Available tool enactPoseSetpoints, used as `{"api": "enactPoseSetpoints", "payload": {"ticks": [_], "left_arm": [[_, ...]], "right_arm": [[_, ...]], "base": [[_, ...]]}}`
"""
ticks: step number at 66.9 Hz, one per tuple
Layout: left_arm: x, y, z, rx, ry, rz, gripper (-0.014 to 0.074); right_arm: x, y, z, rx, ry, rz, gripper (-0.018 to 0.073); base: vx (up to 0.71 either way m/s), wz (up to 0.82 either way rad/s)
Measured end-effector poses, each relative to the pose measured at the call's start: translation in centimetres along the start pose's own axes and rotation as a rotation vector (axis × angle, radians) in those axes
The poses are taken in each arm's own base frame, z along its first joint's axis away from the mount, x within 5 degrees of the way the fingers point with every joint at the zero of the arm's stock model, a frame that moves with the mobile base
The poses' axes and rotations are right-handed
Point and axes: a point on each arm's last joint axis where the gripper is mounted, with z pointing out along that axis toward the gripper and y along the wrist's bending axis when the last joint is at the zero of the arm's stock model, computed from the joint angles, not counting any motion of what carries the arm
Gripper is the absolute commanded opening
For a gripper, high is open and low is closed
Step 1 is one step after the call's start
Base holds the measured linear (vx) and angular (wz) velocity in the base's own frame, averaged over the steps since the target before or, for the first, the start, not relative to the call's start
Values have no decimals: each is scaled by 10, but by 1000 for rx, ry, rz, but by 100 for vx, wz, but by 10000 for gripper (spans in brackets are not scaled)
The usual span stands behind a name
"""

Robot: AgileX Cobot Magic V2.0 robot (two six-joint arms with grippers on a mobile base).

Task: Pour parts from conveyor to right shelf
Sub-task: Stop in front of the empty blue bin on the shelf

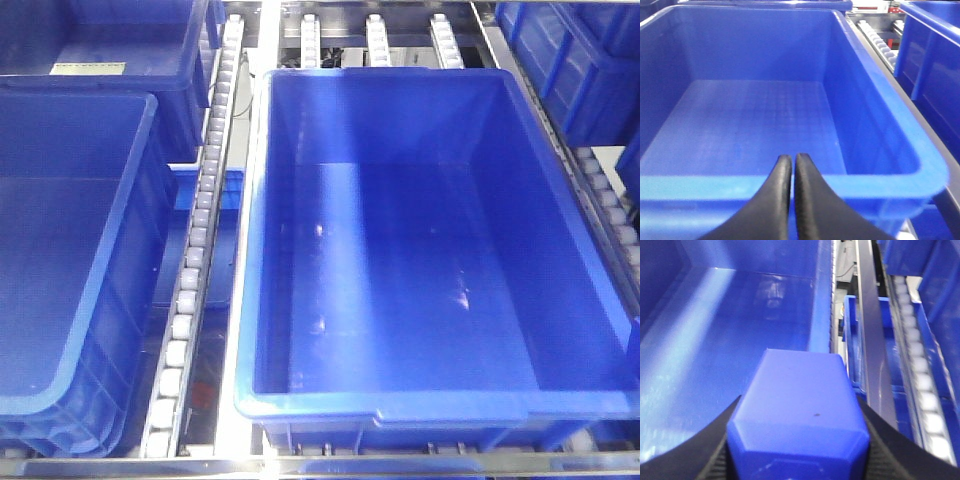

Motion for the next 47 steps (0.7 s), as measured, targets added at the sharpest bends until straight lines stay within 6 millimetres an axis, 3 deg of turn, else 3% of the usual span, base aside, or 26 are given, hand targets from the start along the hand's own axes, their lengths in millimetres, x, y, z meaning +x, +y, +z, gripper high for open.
{"api": "enactPoseSetpoints", "payload": {"ticks": [47], "left_arm": [[0,0,0,0,0,0,-6]], "right_arm": [[0,0,0,0,1,0,-5]], "base": [[5,0]]}}
